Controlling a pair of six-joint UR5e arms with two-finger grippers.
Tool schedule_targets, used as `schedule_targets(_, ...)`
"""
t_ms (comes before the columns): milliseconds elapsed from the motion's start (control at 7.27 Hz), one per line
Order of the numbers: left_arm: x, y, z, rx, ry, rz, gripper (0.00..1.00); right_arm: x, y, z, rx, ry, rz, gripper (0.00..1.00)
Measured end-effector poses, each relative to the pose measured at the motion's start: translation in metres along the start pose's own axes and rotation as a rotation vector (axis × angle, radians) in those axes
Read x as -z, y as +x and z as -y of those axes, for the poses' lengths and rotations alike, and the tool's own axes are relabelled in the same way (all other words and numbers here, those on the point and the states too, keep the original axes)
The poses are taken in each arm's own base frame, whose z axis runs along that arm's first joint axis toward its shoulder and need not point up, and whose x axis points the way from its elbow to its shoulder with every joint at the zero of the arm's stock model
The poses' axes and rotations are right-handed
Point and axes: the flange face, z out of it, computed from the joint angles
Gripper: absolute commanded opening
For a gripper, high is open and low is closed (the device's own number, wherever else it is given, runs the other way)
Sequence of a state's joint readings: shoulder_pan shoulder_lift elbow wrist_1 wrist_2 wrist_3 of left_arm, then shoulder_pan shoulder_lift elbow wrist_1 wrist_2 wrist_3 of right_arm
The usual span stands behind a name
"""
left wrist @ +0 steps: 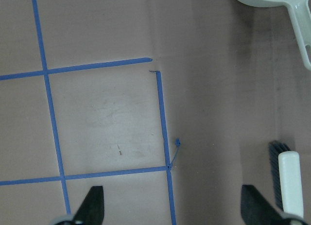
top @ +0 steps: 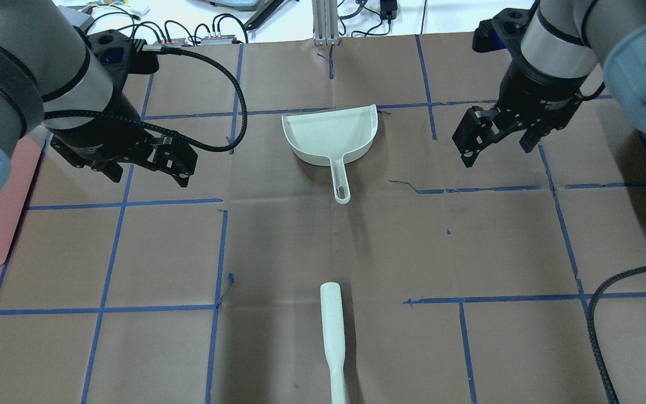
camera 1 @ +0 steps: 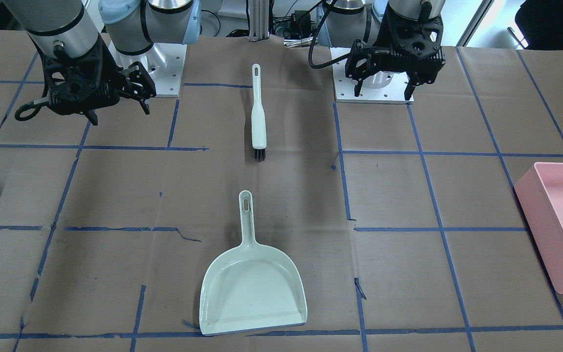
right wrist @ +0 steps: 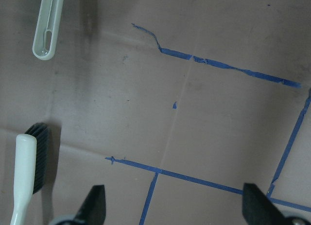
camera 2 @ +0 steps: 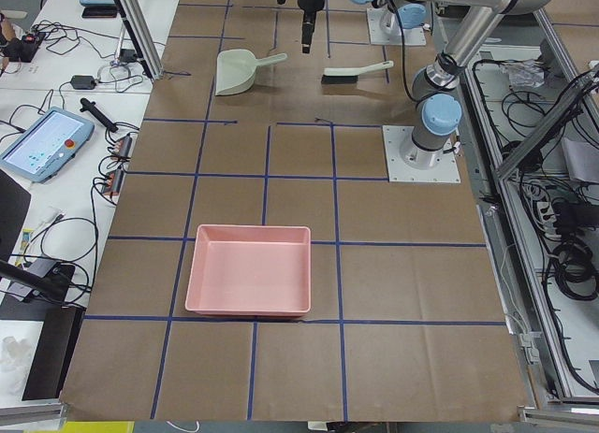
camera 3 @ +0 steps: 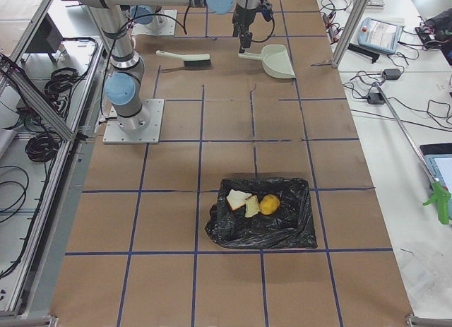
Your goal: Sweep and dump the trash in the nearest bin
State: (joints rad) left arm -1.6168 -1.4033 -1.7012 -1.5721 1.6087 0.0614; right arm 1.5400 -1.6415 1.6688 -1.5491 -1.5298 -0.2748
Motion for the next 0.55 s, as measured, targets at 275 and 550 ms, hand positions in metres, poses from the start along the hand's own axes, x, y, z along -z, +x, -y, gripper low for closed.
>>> schedule_targets(275, 0.000, 0.000, 0.000, 0.000, 0.002, 0.001, 1.00, 0.015, 0.009, -0.011, -0.027, 0.037, -0.017, 1.00)
schedule_targets(550, 0.000, 0.000, 0.000, 0.000, 0.003, 0.000, 1.00, 0.030, 0.011, -0.009, -0.040, 0.062, -0.023, 1.00)
